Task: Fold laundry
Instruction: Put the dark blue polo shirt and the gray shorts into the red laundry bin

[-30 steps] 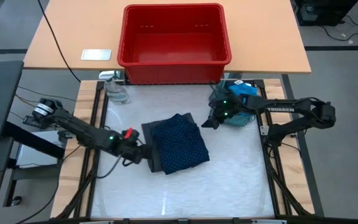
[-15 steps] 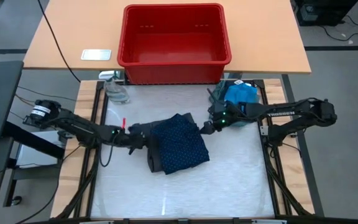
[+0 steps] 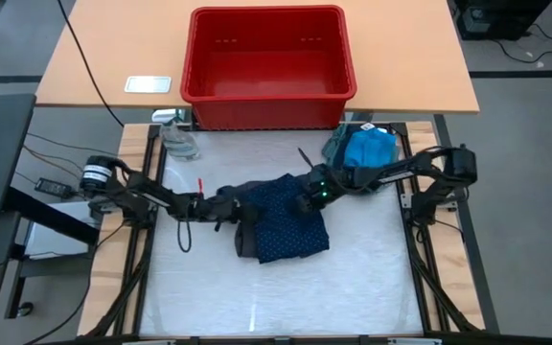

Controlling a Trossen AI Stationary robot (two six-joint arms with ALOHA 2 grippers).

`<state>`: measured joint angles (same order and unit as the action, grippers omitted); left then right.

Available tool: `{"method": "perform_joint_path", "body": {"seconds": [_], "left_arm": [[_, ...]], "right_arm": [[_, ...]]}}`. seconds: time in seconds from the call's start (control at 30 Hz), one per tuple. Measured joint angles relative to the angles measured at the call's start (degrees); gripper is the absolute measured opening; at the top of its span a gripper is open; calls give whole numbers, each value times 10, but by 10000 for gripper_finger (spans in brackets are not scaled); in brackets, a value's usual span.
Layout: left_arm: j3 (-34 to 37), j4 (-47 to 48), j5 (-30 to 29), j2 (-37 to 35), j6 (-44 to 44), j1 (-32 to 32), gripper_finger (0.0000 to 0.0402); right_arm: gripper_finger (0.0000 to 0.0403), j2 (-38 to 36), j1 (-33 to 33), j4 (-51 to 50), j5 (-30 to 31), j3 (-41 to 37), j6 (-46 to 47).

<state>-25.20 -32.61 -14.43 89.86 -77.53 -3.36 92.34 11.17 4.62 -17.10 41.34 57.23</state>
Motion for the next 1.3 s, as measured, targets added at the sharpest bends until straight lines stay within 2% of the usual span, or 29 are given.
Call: {"method": "perform_joint_path", "body": {"seconds": [0.13, 0.27, 0.4, 0.53, 0.63, 0.77, 0.93, 1.13, 1.3], "left_arm": [[-7, -39, -5, 50, 6, 9, 357], [-24, -35, -12, 70, 19, 8, 281], [-46, -26, -6, 75, 89, 9, 181], [-54, -24, 6, 76, 102, 21, 96], [-54, -24, 9, 76, 101, 28, 93], [-54, -44, 8, 77, 104, 34, 93], [-85, -53, 22, 59, 165, 50, 93], [-153, 50, 40, -2, 230, 94, 93], [-258, 183, 48, -47, 313, 149, 93]], "right_arm": [[344, 49, 12, 29, 2, 4, -22], [313, 82, 15, 94, -27, 4, -36], [233, 101, 14, 112, -31, 20, -51], [136, 106, 20, 102, -46, 32, -75], [85, 107, 30, 105, -60, 33, -89], [84, 107, 45, 111, -83, 33, -111], [84, 78, 68, 113, -109, 33, -122], [84, -17, 111, 85, -120, 33, -140], [84, -97, 169, 84, -127, 42, -154]]}}
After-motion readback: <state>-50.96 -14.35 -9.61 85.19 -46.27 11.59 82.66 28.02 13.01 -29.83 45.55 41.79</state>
